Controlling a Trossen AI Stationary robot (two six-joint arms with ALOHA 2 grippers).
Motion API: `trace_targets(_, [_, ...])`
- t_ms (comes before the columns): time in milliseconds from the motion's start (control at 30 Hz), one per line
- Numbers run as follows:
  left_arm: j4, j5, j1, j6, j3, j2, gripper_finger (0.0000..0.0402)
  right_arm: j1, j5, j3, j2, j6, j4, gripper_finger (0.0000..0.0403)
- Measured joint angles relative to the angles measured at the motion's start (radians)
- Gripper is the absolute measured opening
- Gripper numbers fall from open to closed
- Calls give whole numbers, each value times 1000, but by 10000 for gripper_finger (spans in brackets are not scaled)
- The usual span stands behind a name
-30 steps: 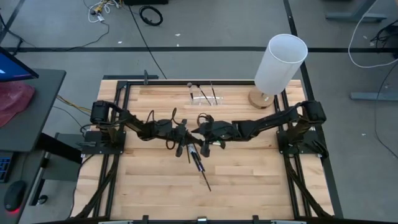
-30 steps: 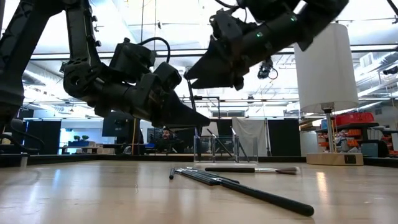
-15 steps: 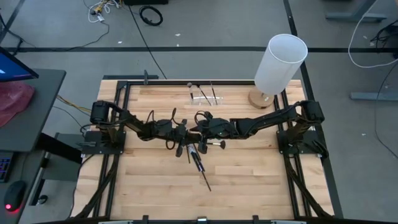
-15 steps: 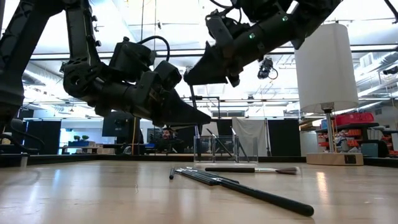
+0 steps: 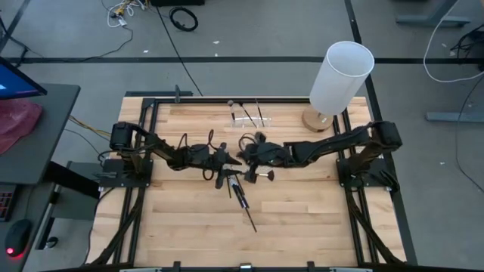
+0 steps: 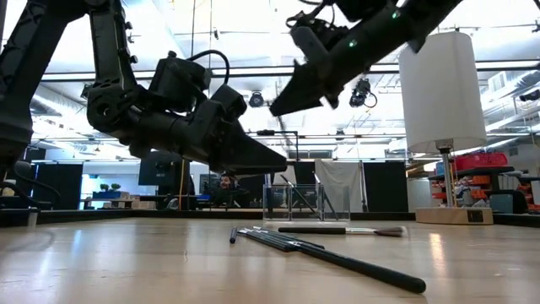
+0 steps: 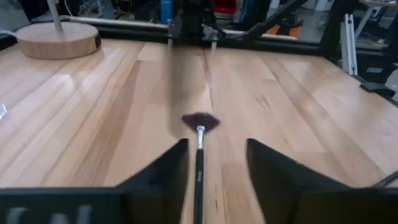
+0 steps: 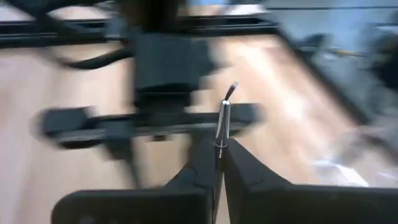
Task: Pick & Place Makeup Supplies
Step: Put the black makeup brush into the transparent organizer
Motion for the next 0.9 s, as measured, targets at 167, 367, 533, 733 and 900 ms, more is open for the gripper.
trace_targets(167, [-5, -13, -1, 0, 0, 0, 249, -39, 203, -2, -119, -16, -81, 7])
trace_targets(367, [-4, -18, -1, 1, 0, 0, 273, -209, 229, -133, -186, -82, 177, 7])
trace_targets(533, [-5, -18, -3, 0, 0, 0, 262, -390, 181, -309, -163, 13, 434, 7])
trace_targets(733, [-7, -17, -3, 1, 0, 0, 253, -518, 62, -403, -104, 171, 557, 7])
trace_targets(900, [-5, -18, -3, 8, 0, 0, 252, -542, -11, -406, -39, 217, 574, 11])
